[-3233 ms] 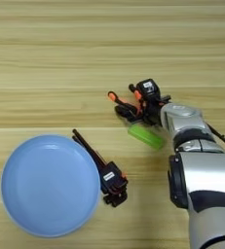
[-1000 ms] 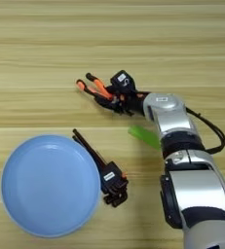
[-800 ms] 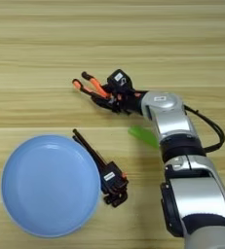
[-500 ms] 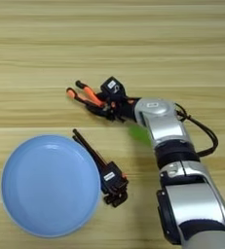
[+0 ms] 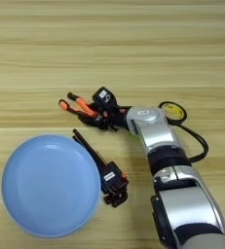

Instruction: Move the objects on the table

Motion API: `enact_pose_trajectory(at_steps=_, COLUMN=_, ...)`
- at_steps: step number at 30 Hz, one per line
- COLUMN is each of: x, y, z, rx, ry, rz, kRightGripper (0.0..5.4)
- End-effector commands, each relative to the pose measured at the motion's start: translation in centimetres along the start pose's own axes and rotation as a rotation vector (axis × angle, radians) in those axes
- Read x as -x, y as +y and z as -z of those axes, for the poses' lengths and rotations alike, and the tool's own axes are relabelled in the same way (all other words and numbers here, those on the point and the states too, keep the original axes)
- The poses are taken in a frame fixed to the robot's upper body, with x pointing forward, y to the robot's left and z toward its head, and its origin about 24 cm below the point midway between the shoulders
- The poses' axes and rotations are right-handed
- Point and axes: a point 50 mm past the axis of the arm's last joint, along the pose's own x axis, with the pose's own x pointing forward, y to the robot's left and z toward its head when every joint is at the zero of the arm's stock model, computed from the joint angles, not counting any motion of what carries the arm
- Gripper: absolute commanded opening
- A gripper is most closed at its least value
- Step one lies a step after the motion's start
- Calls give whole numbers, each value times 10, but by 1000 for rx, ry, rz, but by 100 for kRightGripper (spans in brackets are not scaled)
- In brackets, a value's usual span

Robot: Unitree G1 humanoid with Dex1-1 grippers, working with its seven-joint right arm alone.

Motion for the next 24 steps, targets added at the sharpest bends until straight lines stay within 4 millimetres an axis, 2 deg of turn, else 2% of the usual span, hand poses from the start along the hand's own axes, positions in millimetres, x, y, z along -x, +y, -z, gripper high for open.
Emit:
enact_pose_trajectory(at_steps=1, x=6, y=-17, z=-34, rx=92, ry=-63, rz=64, kRightGripper=237)
enact_pose_trajectory(at_steps=13, x=5, y=-17, z=-32, rx=93, ry=-51, rz=58, kRightGripper=237)
enact_pose_trajectory(at_steps=14, x=5, y=-17, z=-32, rx=94, ry=-50, rz=58, kRightGripper=273)
enact_pose_trajectory(at_steps=24, x=6, y=-17, z=-35, rx=102, ry=-56, rz=54, kRightGripper=375)
